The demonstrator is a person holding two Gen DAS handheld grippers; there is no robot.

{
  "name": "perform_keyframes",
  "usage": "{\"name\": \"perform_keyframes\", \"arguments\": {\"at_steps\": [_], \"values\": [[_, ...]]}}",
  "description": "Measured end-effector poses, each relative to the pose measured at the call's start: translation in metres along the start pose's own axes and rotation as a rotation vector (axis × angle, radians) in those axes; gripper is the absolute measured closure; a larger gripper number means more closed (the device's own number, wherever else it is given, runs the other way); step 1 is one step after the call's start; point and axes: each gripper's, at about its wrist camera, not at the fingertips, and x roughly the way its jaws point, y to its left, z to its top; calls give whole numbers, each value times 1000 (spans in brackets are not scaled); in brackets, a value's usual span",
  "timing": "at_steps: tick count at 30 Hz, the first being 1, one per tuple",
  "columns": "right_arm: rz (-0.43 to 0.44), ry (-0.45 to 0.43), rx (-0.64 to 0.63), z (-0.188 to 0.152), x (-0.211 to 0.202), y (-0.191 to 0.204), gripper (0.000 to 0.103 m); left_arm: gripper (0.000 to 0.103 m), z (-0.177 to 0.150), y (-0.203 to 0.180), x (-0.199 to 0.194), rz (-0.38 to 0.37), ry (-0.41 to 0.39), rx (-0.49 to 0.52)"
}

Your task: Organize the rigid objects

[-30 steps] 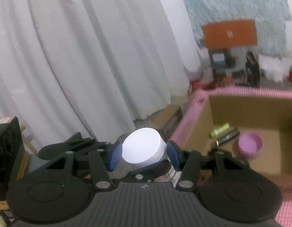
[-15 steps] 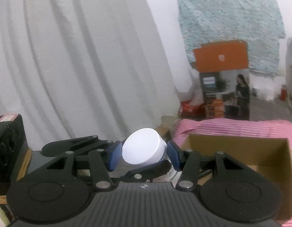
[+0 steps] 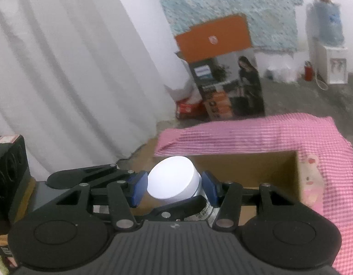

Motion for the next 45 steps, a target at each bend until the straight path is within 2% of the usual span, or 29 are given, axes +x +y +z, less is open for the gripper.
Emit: {"name": "perform_keyframes", "arguments": {"at_steps": [4,12,23,26,29,32,34,39,45], "values": [[-32,40,18,5,23,-29,47,49,8,1,35,-1,67,-12],[-26,101,81,11,61,-78,47,49,15,6,83,33,153,1],[-24,148,109,11,106,-108,47,49,12,12,115,47,217,4],[-28,155,110,10,111,-111,47,46,12,12,113,48,214,12],[-19,157,112,10,110,-112,46,35,14,11,109,47,210,10],[-16,151,119,11,105,-107,39,23,17,7,98,46,192,16],[-18,130,111,13,97,-102,28,19,19,5,87,38,172,24],[-22,47,93,17,60,-84,28,8,19,2,54,26,125,43],[-18,-70,55,11,-1,-57,27,5,10,0,-4,14,47,51]]}}
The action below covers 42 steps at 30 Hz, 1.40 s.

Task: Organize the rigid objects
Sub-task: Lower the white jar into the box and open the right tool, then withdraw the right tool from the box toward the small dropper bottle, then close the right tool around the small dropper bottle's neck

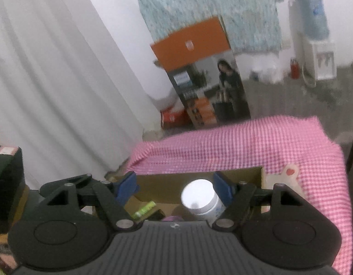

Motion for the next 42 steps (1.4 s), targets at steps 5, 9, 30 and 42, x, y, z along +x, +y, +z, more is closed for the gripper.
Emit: {"name": "perform_keyframes", "arguments": {"at_steps": [5,9,30,42], "values": [[26,-89,-47,-18,-58,25,27,3,-20,-2,-50,12,-71,14],[43,-129,-85,-41,-91,46,27,1,-48,-2,-82,11,-119,1],[115,48,-8,-179,-31,99,34,14,-182,3,-67,185,-56,-108],[55,122,-82,-195,15,116,61,44,-202,9,-43,119,-16,-129]]}}
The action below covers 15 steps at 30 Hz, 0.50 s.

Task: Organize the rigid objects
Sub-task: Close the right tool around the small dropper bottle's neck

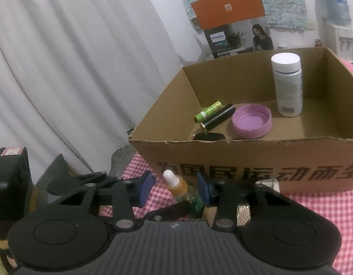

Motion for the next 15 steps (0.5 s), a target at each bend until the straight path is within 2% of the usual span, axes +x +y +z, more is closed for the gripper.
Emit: {"name": "perform_keyframes", "arguments": {"at_steps": [7,12,15], "values": [[-23,17,-39,1,13,6,71,51,-5,-4,15,-28,36,26],[-26,24,-53,1,18,7,76,70,-7,-5,19,-54,43,21],[-24,24,-57,1,18,8,79,71,-8,-8,18,-54,42,31]]}}
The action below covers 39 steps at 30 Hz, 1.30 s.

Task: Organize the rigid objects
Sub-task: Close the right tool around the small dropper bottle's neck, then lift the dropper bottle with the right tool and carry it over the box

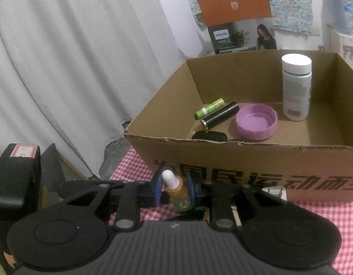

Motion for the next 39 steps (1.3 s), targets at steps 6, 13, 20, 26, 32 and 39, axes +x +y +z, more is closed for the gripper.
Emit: {"name": "perform_keyframes", "arguments": {"at_steps": [6,13,20,26,32,39], "values": [[5,7,-6,-2,-3,2,80,71,-2,-5,-7,1,13,5],[12,14,-16,-6,-6,6,80,70,-2,-5,-6,7,20,15],[11,15,-12,-6,-7,5,80,70,-6,-5,3,7,17,3],[17,17,-10,-8,-10,5,80,71,-9,-9,-3,23,9,10],[32,7,-22,-8,-16,13,80,71,-6,-13,-22,39,-17,16],[70,-53,-84,4,-45,33,80,71,8,-17,-65,49,-104,20]]}}
